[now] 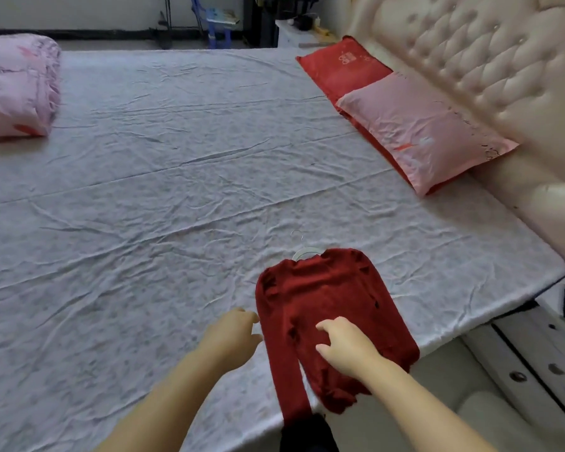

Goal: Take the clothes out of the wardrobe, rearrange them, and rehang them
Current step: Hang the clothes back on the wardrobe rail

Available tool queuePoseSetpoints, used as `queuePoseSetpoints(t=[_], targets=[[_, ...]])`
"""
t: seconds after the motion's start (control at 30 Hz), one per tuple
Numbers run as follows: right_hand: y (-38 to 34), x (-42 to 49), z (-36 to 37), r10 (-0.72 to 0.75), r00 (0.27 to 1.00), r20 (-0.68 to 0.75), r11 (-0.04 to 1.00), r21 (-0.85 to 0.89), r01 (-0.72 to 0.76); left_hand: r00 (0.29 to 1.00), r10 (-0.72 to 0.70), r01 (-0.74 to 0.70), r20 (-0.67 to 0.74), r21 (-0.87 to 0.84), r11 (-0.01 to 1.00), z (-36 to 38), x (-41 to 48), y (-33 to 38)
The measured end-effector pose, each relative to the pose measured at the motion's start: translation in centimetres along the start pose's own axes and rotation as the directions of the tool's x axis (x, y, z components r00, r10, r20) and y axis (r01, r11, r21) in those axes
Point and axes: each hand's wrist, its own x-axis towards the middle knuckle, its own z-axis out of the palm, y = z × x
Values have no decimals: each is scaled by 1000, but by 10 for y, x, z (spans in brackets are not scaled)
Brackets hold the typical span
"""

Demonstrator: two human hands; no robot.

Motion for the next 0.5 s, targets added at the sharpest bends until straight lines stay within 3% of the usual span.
queuePoseSetpoints(t=[0.13,0.3,0.5], targets=[[36,103,-41,-72,992,108,994,-71,80,989,-144,142,-15,-97,985,-1,69,28],[68,224,-76,-100,981,167,985,-121,121,975,-220,212,-29,-179,961,7,150,59],[82,351,-64,-125,968,218,977,-144,158,957,-289,277,-18,-232,932,33,217,58]])
